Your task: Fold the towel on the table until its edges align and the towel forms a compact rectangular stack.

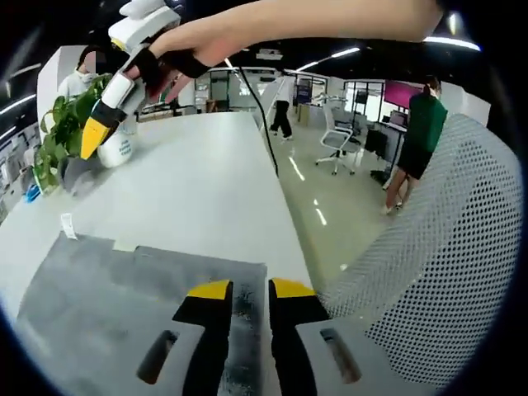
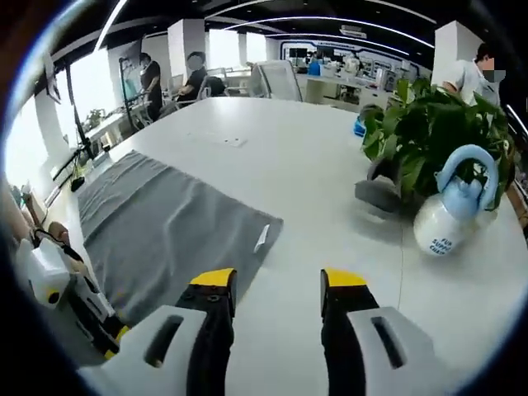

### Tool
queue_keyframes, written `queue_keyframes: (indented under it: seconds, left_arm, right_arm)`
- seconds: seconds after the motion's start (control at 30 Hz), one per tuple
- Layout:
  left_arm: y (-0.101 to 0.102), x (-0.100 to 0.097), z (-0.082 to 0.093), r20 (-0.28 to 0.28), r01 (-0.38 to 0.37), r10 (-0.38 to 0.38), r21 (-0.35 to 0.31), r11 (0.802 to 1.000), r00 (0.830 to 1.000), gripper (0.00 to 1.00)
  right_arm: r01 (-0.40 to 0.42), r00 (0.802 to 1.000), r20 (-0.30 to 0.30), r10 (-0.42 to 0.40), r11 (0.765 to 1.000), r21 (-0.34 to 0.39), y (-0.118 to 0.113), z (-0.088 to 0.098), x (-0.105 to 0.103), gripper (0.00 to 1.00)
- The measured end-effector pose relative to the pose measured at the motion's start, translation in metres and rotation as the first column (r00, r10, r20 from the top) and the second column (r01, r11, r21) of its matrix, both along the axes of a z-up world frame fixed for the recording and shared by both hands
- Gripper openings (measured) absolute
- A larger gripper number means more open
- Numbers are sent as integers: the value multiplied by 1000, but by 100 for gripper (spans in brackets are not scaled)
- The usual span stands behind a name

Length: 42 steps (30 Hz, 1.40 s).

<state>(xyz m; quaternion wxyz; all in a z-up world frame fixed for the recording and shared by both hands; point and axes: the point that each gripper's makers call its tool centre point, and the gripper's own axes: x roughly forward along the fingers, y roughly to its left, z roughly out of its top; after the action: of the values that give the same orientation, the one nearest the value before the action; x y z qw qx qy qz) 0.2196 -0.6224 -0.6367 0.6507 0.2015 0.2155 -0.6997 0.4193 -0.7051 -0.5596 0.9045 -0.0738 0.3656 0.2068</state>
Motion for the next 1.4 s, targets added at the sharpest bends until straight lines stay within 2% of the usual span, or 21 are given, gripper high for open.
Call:
queue_keyframes:
  seconds: [0.07, 0.2, 0.3, 0.37, 0.47, 0.5, 0.57, 0.63, 0.67, 0.73, 0.83, 0.87, 1.0, 1.03, 1.07, 1.13, 1.2, 1.4]
  left_arm:
    - [-4, -1, -1, -14, -4, 3, -6, 1000, 1000, 17]
    - [-16, -14, -4, 66, 85, -84, -3, 996, 994, 17]
    - [-23, -16, -10, 89, 80, -82, 22, 997, 993, 16]
    - [-23, -8, -15, 106, 37, -43, 57, 998, 993, 15]
    - [-18, -3, -23, 119, 14, -26, 107, 994, 993, 10]
    - [-20, -4, -20, 114, 23, -32, 84, 996, 993, 10]
    - [-21, -3, -20, 102, 12, -21, 85, 996, 995, 9]
    - [-20, -2, -20, 103, 9, -17, 84, 996, 995, 4]
    - [-21, -3, -20, 60, -14, 9, 83, 996, 998, 4]
    - [-19, -2, -18, 55, 0, -4, 75, 997, 998, 3]
    - [-20, -3, -4, 85, 28, -31, 35, 999, 996, 3]
    - [-21, -2, 6, 88, 28, -28, 7, 1000, 996, 3]
    - [-19, 5, 30, 58, -24, 27, -51, 998, 998, 3]
    - [-17, 7, 33, 50, -39, 41, -57, 998, 998, 3]
    - [-14, 9, 38, 50, -48, 51, -63, 997, 997, 3]
    - [-9, 12, 48, 56, -66, 71, -80, 995, 996, 3]
    - [-6, 14, 55, 53, -74, 79, -94, 993, 995, 3]
    - [6, 20, 70, 117, -63, 74, -98, 993, 990, 3]
  right_arm:
    - [-2, 1000, -18, 2, 1000, 10, 3, -8, 2, 38]
    - [-6, 999, -34, 7, 999, 39, 11, -12, 10, 37]
    - [-12, 1000, -21, 13, 999, 44, 16, -8, 19, 36]
    - [-14, 1000, -14, 15, 999, 46, 18, -5, 24, 36]
    - [-19, 1000, 0, 19, 998, 68, 23, -1, 31, 35]
    - [-17, 1000, 0, 17, 997, 74, 23, -1, 33, 34]
    - [-9, 1000, -1, 10, 996, 91, 25, -2, 39, 33]
    - [5, 1000, -7, -4, 994, 110, 28, -3, 44, 32]
    - [10, 1000, -8, -9, 993, 120, 29, -2, 46, 32]
    - [24, 1000, -10, -23, 988, 151, 32, -2, 52, 31]
    - [65, 998, -16, -63, 982, 178, 31, -6, 65, 28]
    - [75, 997, -23, -72, 981, 178, 29, -10, 69, 27]
    - [127, 992, -51, -119, 976, 175, 24, -31, 89, 25]
    - [129, 991, -58, -121, 978, 165, 24, -38, 93, 25]
    - [103, 992, -81, -95, 990, 99, 24, -54, 97, 25]
    - [92, 991, -105, -85, 994, 58, 26, -69, 101, 23]
    - [91, 990, -114, -85, 994, 55, 31, -82, 108, 22]
    - [112, 986, -132, -104, 992, 51, 44, -94, 110, 20]
